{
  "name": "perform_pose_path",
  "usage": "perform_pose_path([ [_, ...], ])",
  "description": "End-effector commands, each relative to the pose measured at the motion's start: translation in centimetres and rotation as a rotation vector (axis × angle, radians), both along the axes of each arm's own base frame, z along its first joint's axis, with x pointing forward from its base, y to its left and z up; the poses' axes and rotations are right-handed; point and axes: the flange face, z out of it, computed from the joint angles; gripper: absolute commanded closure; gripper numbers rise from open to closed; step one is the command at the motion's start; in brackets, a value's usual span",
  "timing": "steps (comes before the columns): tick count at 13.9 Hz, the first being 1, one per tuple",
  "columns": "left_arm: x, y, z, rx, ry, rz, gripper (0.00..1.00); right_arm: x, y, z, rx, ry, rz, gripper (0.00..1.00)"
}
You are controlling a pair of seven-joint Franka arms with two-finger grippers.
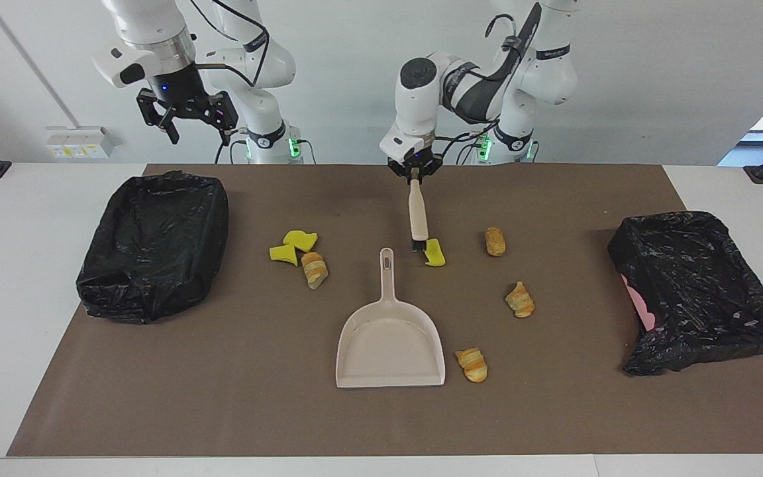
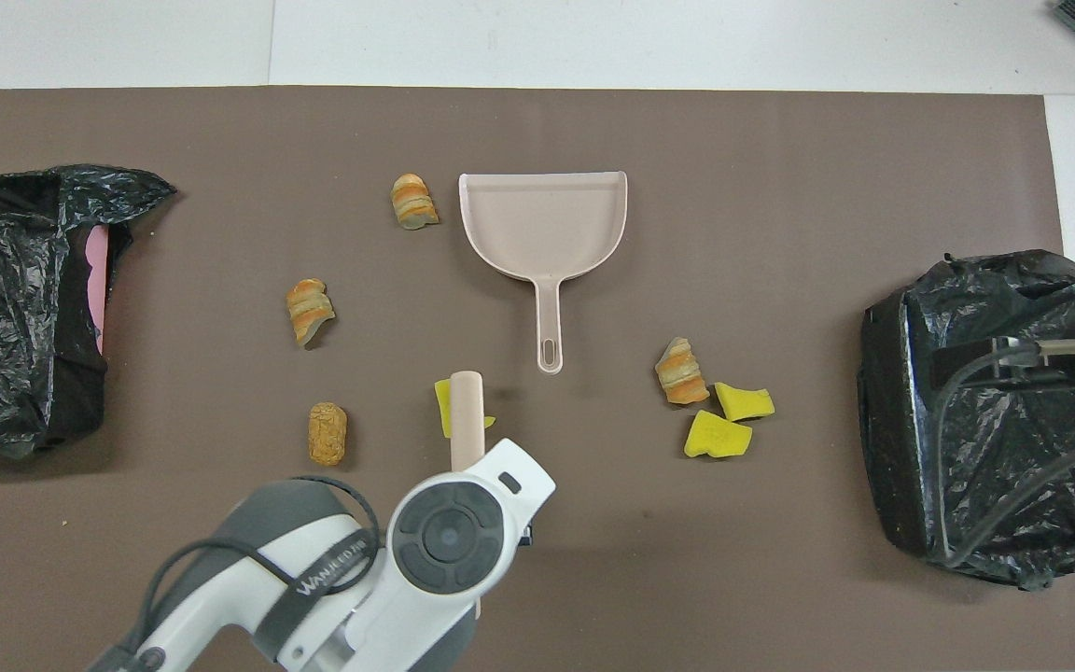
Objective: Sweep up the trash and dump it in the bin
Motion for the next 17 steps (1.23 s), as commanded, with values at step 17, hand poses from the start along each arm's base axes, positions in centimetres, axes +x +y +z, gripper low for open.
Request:
perform_pose_path([
  [17, 13.8, 28.1, 0.3, -0.002, 0.014, -0.069, 1.0, 10.3, 29.6, -27.7, 0.048, -0.036, -0.084, 0.0],
])
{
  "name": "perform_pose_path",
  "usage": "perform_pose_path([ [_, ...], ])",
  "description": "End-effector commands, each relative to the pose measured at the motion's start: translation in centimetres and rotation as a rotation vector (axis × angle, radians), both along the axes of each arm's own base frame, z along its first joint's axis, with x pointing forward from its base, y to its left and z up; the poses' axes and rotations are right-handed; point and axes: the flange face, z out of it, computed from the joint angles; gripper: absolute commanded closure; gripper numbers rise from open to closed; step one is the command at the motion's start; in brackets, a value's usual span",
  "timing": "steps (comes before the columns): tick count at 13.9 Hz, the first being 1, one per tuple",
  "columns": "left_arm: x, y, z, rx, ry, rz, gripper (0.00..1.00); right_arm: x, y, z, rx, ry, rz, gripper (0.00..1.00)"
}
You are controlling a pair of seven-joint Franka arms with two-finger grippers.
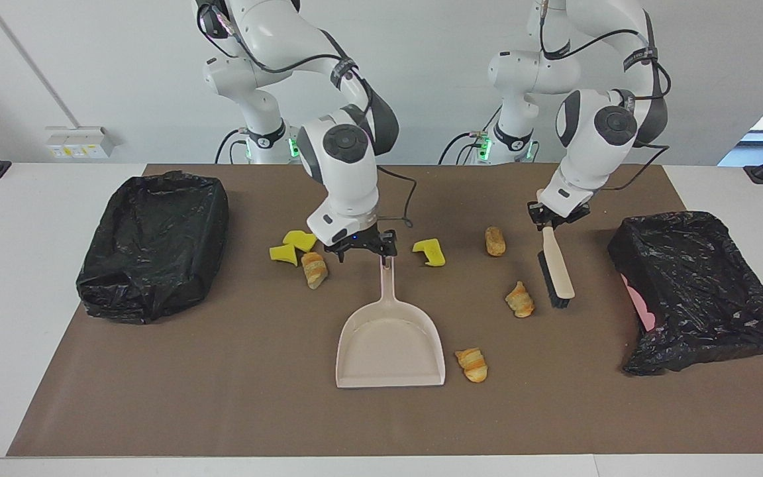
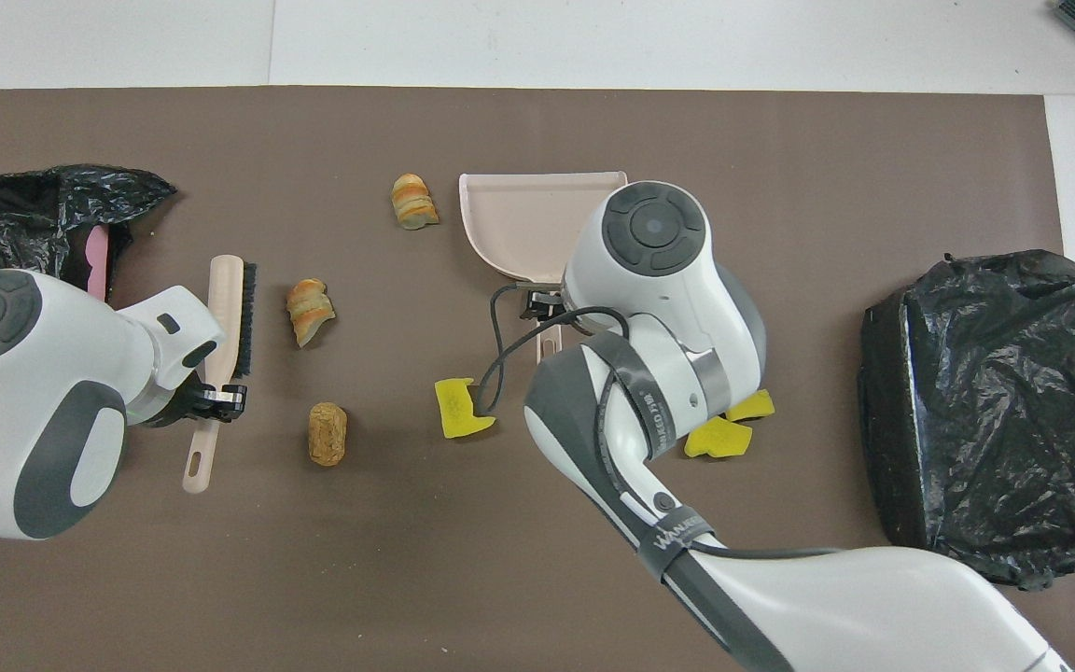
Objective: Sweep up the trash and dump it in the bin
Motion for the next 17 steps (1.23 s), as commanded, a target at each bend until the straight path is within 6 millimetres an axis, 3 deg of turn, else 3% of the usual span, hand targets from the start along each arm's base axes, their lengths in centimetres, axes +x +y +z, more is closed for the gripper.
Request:
perform_pose_path([
  [1, -0.6, 0.7, -0.6, 0.015, 0.016, -0.002, 1.0, 1.4, 1.5, -1.6, -0.018, -0.038, -0.001, 0.0],
  [3, -0.7, 0.8, -1.2, 0.016, 0.02, 0.004, 1.0, 1.9, 1.6, -2.4, -0.013, -0.08, 0.013, 0.0],
  [5, -0.4, 0.7, -1.2, 0.014, 0.005, 0.007, 1.0, 0.9, 3.6, -3.7, -0.031, -0.083, 0.053, 0.0],
  [7, -0.1, 0.7, -1.9, 0.014, 0.005, 0.005, 1.0, 0.7, 3.6, -3.7, -0.04, -0.08, 0.061, 0.02],
  [8, 0.0, 0.9, -1.9, 0.013, 0.001, 0.008, 1.0, 0.6, 3.5, -3.7, -0.046, -0.073, 0.065, 0.09],
  [10, 0.4, 0.8, -2.3, 0.011, -0.011, 0.009, 1.0, 0.4, 2.8, -3.9, -0.119, -0.047, 0.098, 0.38],
  [11, 0.7, 0.7, -2.6, 0.009, -0.022, 0.007, 1.0, 0.4, 2.6, -3.8, -0.123, -0.033, 0.099, 0.58],
  [12, 0.8, 0.7, -2.5, 0.007, -0.032, 0.005, 1.0, 0.4, 2.4, -3.6, -0.117, -0.024, 0.086, 0.96],
  [15, 1.0, 0.7, -3.8, 0.01, -0.009, 0.0, 1.0, 0.8, 1.8, -3.6, -0.087, -0.01, 0.073, 1.0],
  [17, 1.0, 0.7, -3.8, 0.011, -0.01, -0.001, 1.0, 1.4, 0.2, -1.7, -0.029, -0.007, 0.225, 1.0],
])
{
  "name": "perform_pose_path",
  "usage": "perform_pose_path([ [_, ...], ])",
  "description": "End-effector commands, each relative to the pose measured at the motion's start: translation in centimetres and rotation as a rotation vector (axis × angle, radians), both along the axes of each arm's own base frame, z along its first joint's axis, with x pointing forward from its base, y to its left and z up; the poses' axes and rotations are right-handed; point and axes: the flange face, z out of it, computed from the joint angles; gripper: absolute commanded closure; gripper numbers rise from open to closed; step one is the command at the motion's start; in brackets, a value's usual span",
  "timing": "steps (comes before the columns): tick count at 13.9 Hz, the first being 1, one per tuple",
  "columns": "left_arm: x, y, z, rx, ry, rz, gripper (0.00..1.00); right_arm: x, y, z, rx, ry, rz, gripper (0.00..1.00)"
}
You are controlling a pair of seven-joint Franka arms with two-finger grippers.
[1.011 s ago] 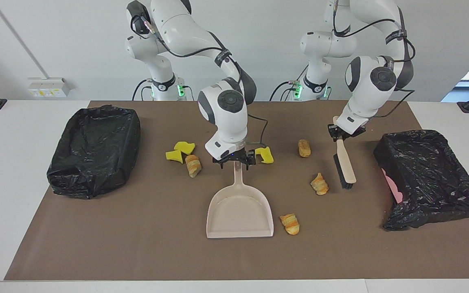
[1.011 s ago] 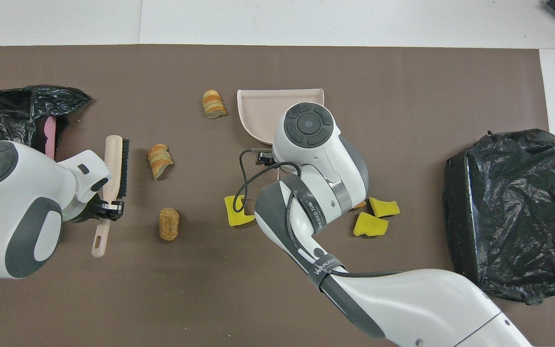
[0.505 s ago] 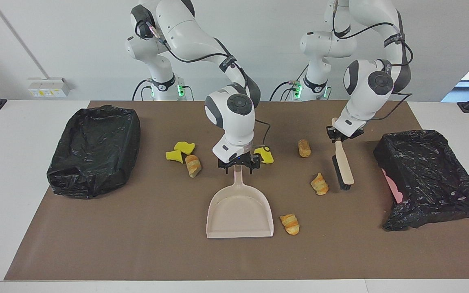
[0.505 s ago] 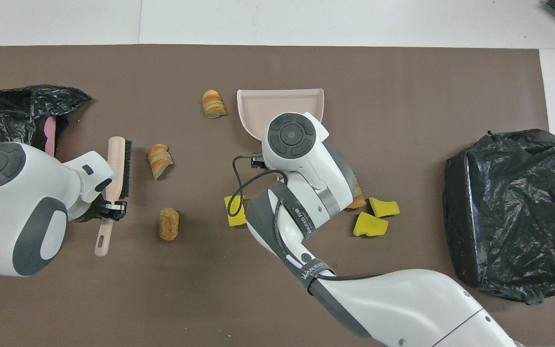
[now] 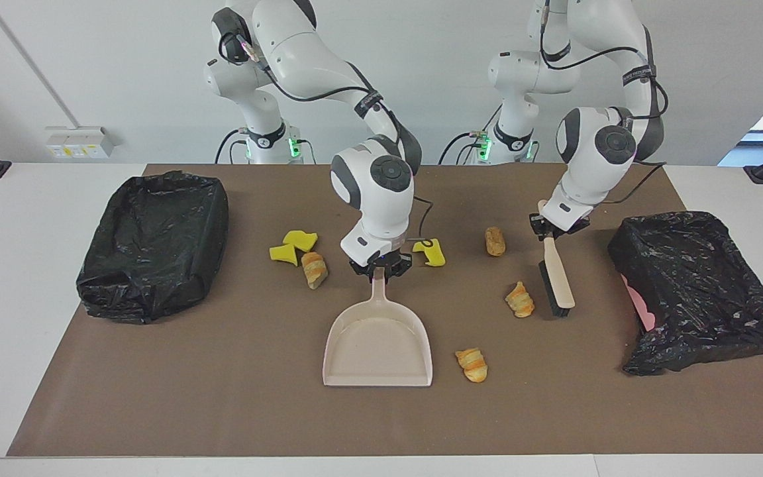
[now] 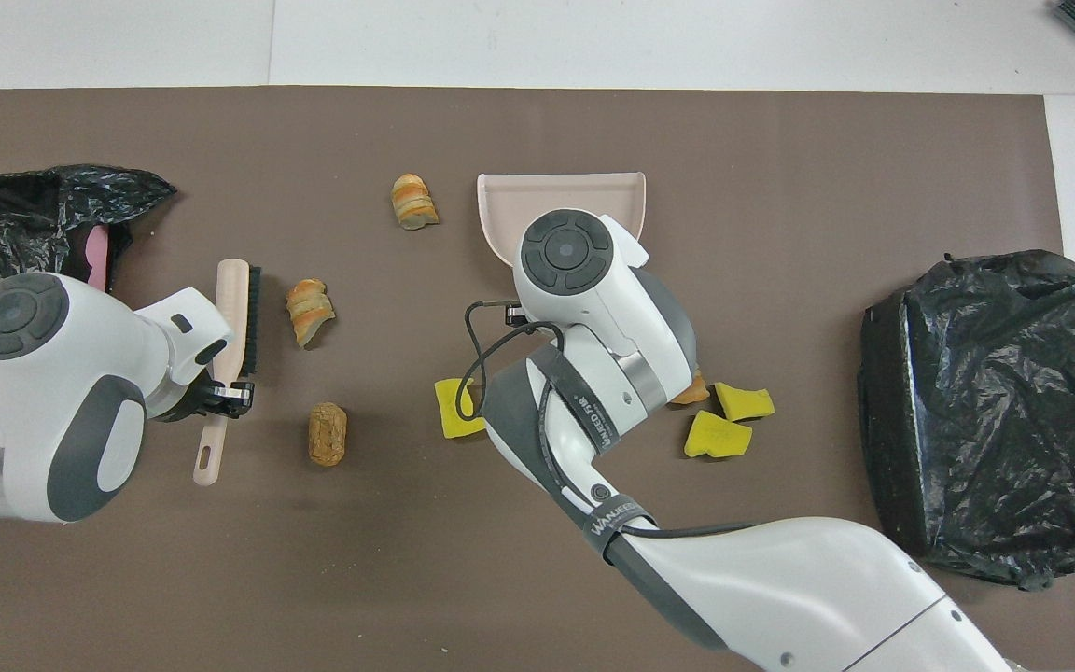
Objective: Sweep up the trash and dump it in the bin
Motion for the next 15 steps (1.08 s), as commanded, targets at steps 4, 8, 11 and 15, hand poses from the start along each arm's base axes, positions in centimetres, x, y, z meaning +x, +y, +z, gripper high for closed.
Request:
perform_pose_path([
  [4, -0.1, 0.1, -0.9, 0.014, 0.012, -0.013, 1.0, -0.7, -9.1, 6.1, 0.052, 0.032, 0.531, 1.0],
  [8, -0.8, -2.6, -0.7, 0.016, 0.019, -0.068, 1.0, -4.6, -14.4, 7.5, 0.026, 0.036, 0.849, 1.0],
  [11, -2.1, -6.4, -0.5, 0.021, 0.036, -0.145, 1.0, -7.1, -17.5, 6.1, 0.019, 0.015, 1.075, 1.0],
  [15, -4.0, -11.9, -0.1, 0.017, 0.042, -0.247, 1.0, -10.7, -17.8, 5.0, 0.044, 0.086, 1.272, 1.0],
])
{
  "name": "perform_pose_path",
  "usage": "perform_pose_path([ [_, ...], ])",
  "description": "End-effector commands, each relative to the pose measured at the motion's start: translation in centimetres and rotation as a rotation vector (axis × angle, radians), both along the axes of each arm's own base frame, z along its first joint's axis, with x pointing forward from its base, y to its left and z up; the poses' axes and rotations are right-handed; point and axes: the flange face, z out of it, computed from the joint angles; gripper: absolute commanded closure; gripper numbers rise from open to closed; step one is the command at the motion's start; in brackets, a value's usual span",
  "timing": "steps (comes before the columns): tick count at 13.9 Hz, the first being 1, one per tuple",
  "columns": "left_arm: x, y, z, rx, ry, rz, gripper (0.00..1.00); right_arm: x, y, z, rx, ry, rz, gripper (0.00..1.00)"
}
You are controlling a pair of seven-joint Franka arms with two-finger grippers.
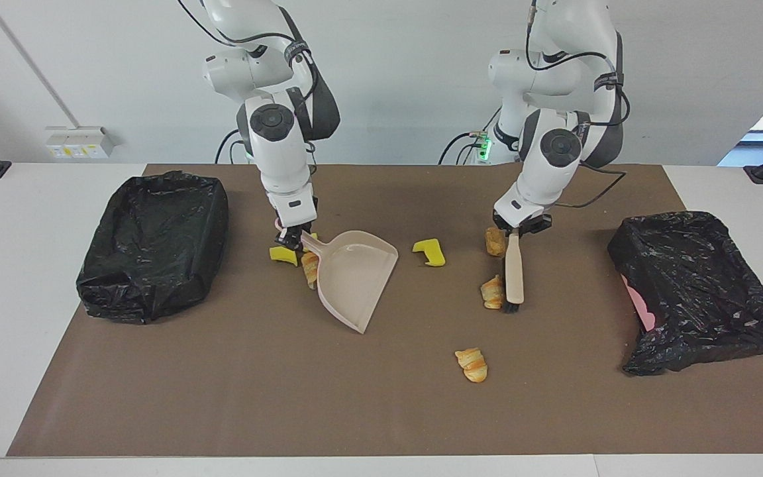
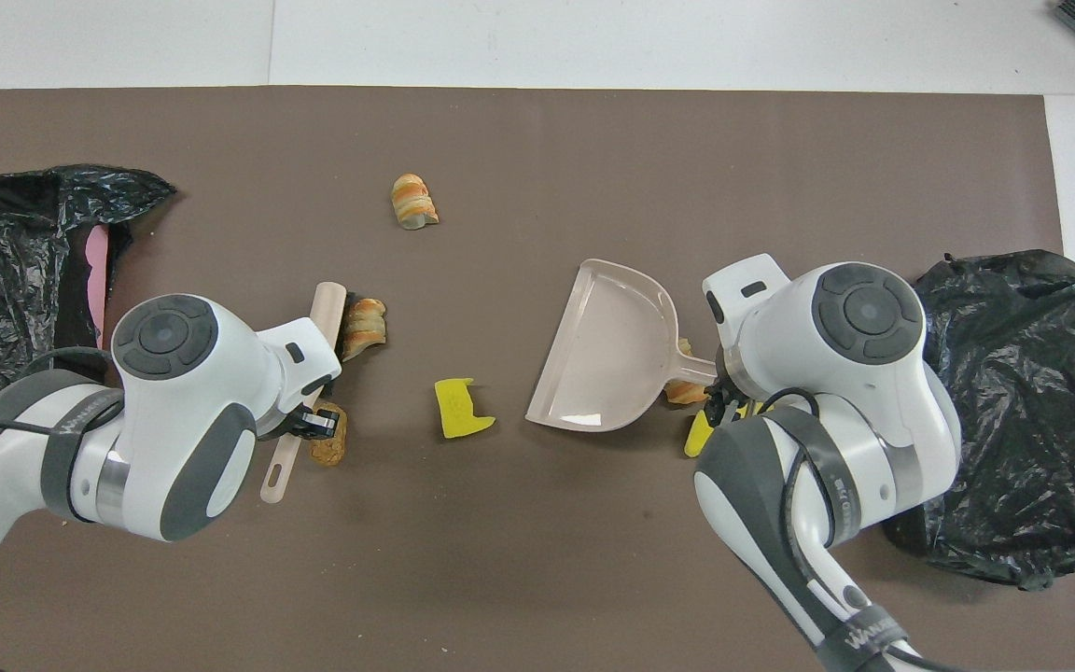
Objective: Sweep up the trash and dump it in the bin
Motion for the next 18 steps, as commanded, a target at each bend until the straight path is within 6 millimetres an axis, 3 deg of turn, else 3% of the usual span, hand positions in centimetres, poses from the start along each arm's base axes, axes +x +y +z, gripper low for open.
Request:
perform_pose_path([
  [1, -1.7, -3.6, 1.4, 0.015, 0.016, -0.069, 1.0, -3.3, 0.7, -0.8, 0.007, 0.026, 0.076, 1.0],
  [3, -2.2, -5.6, 3.5, 0.033, 0.042, -0.078, 1.0, -4.3, 3.3, -2.1, 0.0, 0.044, 0.097, 1.0],
  [6, -3.3, -5.5, 6.5, 0.044, 0.009, 0.044, 1.0, -4.9, 5.5, -3.7, -0.009, 0.054, 0.07, 1.0],
  [9, -4.7, -4.5, 7.6, 0.105, 0.037, 0.182, 1.0, -4.6, 5.0, -3.8, -0.009, 0.056, 0.067, 1.0],
  [13, -7.0, -2.9, 6.7, 0.167, 0.043, 0.383, 1.0, -4.6, 4.6, -4.0, -0.067, -0.032, 0.12, 1.0],
  [15, -9.1, -1.6, 5.7, 0.192, 0.056, 0.433, 1.0, -4.1, 5.0, -2.7, -0.089, -0.095, 0.058, 1.0],
  [18, -9.9, -1.1, 4.7, 0.217, 0.066, 0.483, 1.0, -4.3, 5.2, -1.9, -0.076, -0.106, 0.033, 1.0],
])
